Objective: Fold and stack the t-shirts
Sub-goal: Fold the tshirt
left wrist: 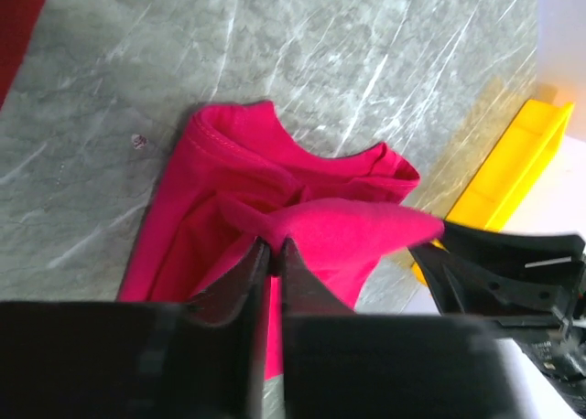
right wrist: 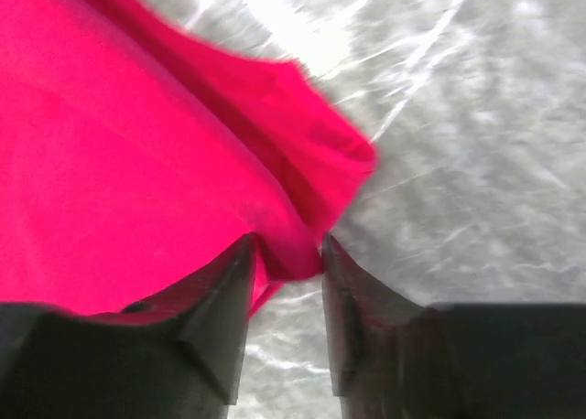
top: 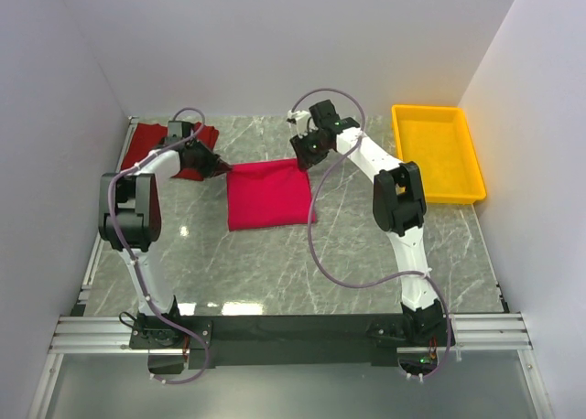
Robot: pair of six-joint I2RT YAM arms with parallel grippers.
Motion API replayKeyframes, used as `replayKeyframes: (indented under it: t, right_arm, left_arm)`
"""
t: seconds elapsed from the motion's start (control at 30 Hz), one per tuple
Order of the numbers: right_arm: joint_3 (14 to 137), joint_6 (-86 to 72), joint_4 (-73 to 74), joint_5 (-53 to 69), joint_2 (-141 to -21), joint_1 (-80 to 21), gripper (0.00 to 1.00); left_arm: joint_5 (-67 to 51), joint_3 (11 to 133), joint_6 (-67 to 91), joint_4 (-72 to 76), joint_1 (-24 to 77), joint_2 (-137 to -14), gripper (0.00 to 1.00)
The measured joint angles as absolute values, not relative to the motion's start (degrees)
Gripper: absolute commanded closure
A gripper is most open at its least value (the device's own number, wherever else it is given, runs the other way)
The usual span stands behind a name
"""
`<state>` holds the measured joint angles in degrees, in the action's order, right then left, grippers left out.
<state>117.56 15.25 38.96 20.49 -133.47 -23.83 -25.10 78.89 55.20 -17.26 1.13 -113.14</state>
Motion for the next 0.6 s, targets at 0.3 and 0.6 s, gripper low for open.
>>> replayKeyframes:
  t: [0.3, 0.6]
  right_arm:
    - [118.96, 9.54, 35.05, 9.80, -134.43, -23.62, 0.35]
    - [114.02, 11.16, 32.73, 19.68, -130.93, -21.85, 0.96]
  left_arm:
    - [-19.84, 78.72, 54.65, -16.93, 0.95, -106.28, 0.48]
    - [-21.52, 72.84, 49.76, -11.11, 0.69, -95.68, 0.56]
